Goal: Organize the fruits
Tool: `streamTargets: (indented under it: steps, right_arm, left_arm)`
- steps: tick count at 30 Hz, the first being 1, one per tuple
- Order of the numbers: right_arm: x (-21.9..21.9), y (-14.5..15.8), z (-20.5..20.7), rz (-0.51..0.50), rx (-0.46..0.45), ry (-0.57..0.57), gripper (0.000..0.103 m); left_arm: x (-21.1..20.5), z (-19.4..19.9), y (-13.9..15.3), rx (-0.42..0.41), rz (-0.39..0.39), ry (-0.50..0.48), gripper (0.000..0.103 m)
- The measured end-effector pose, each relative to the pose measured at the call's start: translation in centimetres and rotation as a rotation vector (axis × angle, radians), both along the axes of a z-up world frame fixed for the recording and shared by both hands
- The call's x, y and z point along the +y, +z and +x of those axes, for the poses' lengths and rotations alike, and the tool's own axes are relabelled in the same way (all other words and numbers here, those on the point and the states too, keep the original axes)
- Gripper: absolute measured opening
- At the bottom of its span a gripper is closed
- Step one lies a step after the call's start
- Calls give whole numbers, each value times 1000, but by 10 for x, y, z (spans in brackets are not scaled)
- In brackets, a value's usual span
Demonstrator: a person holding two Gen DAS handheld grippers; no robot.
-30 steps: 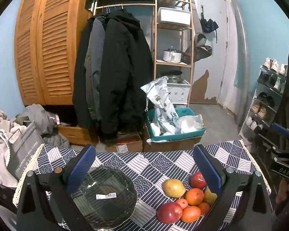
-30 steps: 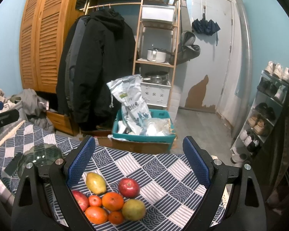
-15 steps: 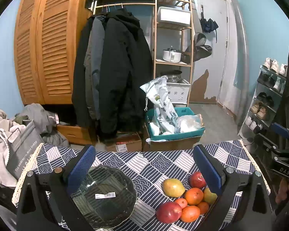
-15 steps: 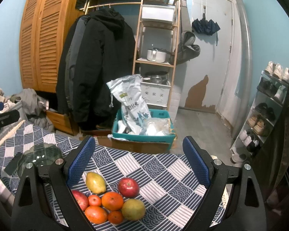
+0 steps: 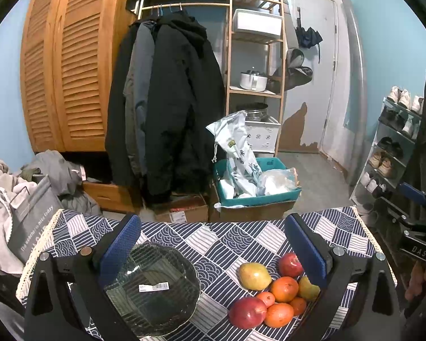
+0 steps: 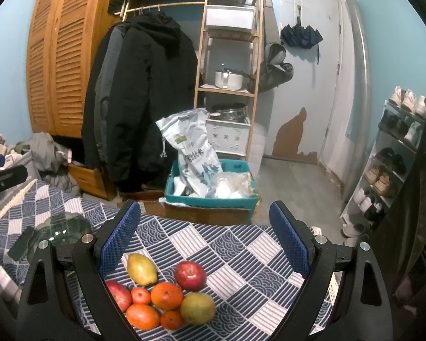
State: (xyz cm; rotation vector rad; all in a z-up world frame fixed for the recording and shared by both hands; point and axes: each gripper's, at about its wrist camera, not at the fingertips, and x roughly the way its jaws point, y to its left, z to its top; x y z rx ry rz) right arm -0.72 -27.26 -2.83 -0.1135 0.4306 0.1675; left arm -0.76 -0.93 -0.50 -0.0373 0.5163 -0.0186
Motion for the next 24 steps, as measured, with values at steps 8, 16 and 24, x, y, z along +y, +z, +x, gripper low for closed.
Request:
streamTargets:
  steps: [8,16,24]
  right_arm:
    - [4,2,0,1,-1,-2,91]
    - [2,1,0,-1,0,-1,91]
    - [3,1,0,-2,1,-2,91]
  left_arm:
    - [-3,-2,-1,1,-4,-2,102]
    - [-3,-2,-2,1,-4,-4,102]
    - [-2,-1,-1,3,-5,-3,102]
